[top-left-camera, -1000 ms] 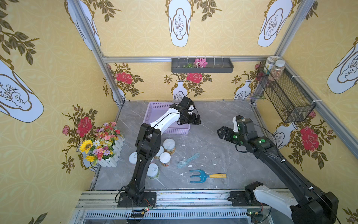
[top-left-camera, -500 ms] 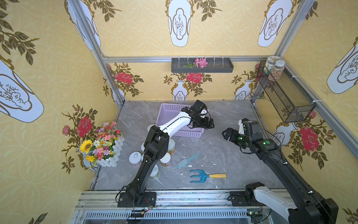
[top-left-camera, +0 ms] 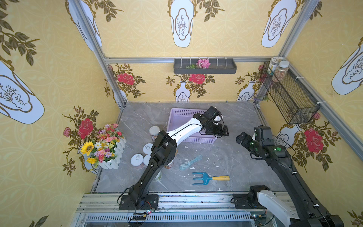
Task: Put the canned food in the basket
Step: Move the basket to the center of the board.
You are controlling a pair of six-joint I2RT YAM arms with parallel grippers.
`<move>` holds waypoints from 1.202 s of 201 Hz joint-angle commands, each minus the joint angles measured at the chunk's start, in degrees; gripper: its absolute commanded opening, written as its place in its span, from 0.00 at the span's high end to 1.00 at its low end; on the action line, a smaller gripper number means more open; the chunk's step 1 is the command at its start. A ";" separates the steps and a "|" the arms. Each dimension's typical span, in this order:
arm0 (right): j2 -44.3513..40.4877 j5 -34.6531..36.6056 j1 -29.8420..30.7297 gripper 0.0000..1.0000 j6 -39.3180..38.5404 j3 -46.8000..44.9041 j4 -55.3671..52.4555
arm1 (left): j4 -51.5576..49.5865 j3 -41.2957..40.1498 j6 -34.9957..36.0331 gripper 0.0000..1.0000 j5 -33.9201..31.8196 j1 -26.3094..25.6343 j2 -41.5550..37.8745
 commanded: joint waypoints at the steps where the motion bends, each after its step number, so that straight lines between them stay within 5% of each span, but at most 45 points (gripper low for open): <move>1: 0.15 -2.21 -0.26 0.03 -1.52 -0.52 0.94 | -2.31 3.41 0.45 0.00 -1.59 0.08 0.19; 40: 5.17 -9.65 -0.19 0.02 -6.29 -0.17 6.34 | -5.90 4.10 2.63 0.00 -7.23 2.58 -6.30; 126: 25.00 -10.50 7.24 0.03 -12.77 12.95 9.03 | 1.35 -25.39 -1.25 0.00 -16.87 17.97 -28.48; 160: 35.08 -8.34 10.90 0.03 -14.90 20.70 7.00 | -3.04 -26.19 0.58 0.00 -25.25 22.61 -28.29; 241: 55.23 -7.48 12.04 0.03 -18.61 37.38 -0.25 | -3.24 -27.68 2.57 0.00 -21.80 30.23 -21.80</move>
